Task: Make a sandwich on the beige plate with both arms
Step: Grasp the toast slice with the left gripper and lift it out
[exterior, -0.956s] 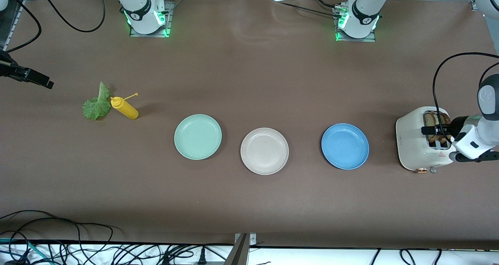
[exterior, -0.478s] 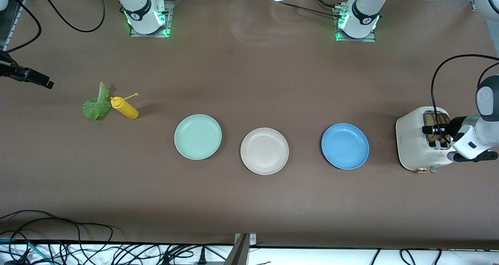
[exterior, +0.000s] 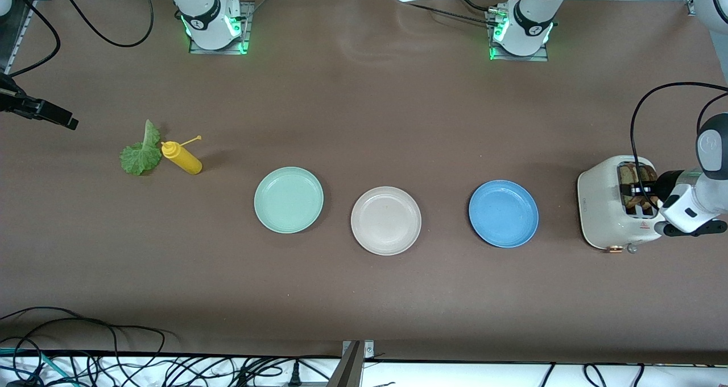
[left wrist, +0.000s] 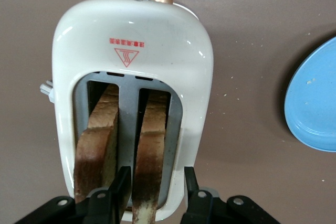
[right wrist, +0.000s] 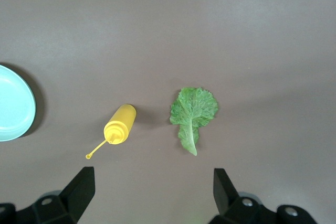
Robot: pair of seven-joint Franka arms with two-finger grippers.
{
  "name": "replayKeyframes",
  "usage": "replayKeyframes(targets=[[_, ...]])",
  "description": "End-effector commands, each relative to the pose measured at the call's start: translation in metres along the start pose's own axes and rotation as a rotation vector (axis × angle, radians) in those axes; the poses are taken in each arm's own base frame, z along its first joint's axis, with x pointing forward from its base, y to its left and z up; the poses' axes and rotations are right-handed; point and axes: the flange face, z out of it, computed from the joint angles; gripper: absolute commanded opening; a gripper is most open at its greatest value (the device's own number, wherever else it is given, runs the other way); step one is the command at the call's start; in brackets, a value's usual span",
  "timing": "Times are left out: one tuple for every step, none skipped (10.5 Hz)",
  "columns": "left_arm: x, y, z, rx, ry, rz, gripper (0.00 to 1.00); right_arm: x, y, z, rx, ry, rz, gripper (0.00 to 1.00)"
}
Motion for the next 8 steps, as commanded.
replayKeyframes(targets=[[-0.003, -0.003, -0.004, 0.022, -0.017, 0.015, 0.22, 0.001, 0.001, -0.004, 0.016, -0.003, -0.003, 1.0], [-0.005, -0.003, -0.005, 0.021, -0.026, 0.016, 0.13, 0.001, 0.001, -0.005, 0.016, -0.002, -0.005, 1.0], [-0.008, -0.003, -0.007, 0.021, -0.037, 0.015, 0.02, 0.001, 0.001, -0.005, 0.016, -0.002, -0.005, 1.0], [-0.01, -0.004, -0.007, 0.02, -0.049, 0.013, 0.01, 0.001, 0.001, -0.005, 0.016, -0.002, -0.003, 1.0], [-0.013, -0.004, -0.012, 0.022, -0.054, 0.013, 0.0, 0.001, 0.001, -0.004, 0.016, -0.005, -0.005, 1.0], [-0.018, -0.005, -0.023, 0.024, -0.053, 0.009, 0.0, 0.001, 0.001, -0.004, 0.016, -0.005, -0.003, 1.0], [-0.027, -0.006, -0.036, 0.027, -0.052, 0.006, 0.0, 0.001, 0.0, -0.003, 0.015, -0.007, -0.005, 1.0], [-0.037, -0.004, -0.049, 0.03, -0.053, 0.004, 0.0, 0.002, 0.001, -0.004, 0.016, -0.004, -0.003, 1.0]])
